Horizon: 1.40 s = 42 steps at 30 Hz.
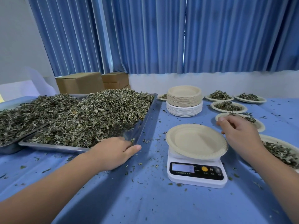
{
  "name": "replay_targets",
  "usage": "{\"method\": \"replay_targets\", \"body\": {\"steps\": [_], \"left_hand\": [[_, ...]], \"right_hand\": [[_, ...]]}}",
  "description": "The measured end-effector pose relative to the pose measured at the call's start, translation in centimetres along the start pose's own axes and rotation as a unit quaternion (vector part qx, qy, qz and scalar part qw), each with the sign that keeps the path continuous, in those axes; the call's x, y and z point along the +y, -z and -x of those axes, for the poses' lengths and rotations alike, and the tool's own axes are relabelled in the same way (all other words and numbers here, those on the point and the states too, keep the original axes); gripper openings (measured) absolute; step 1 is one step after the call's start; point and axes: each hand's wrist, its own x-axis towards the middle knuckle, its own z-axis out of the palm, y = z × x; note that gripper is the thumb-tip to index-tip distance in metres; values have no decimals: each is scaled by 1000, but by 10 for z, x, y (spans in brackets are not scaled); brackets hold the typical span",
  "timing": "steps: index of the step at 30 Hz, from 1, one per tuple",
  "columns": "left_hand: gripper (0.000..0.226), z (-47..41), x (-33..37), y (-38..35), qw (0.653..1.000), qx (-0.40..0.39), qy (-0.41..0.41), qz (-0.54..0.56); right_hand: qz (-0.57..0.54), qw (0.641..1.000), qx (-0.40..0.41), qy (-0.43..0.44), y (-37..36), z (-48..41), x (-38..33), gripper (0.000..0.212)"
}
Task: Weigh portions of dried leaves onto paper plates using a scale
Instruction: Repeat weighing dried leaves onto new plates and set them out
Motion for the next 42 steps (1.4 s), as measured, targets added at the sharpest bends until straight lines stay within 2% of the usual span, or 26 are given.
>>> {"method": "replay_targets", "body": {"steps": [4, 8, 11, 15, 21, 27, 30, 32, 36, 39, 42], "left_hand": [[61, -4, -6, 0, 998, 24, -12, 53], [68, -12, -15, 0, 988, 16, 0, 151], [60, -19, -21, 2, 969, 5, 29, 245], [50, -31, -30, 6, 950, -14, 72, 303], [57, -40, -28, 21, 916, 65, 155, 366], [52, -63, 32, 54, 876, 154, 60, 454], [51, -75, 73, 67, 862, 172, -5, 477], [51, -83, 98, 71, 866, 171, -44, 468], [37, -94, 133, 60, 880, 149, -123, 433], [33, -97, 146, 43, 901, 102, -138, 399], [31, -93, 151, 33, 900, 73, -160, 398]], "right_hand": [[-19, 999, 18, -18, 2, -1, 0, 33], [-22, 999, 14, -25, 3, -1, 1, 31], [-26, 999, 16, -30, 4, -1, 1, 32], [-37, 999, 14, -37, 5, -1, 2, 29], [-40, 998, 23, -34, 7, -3, 2, 35], [-36, 999, 21, -33, 6, -4, 2, 37], [-38, 998, 25, -37, 6, -4, 2, 36], [-37, 998, 28, -32, 7, -5, 3, 37], [-42, 998, 32, -26, 7, -5, 2, 37], [-45, 998, 35, -18, 7, -7, 2, 36], [-51, 998, 37, -16, 6, -7, 2, 34]]}}
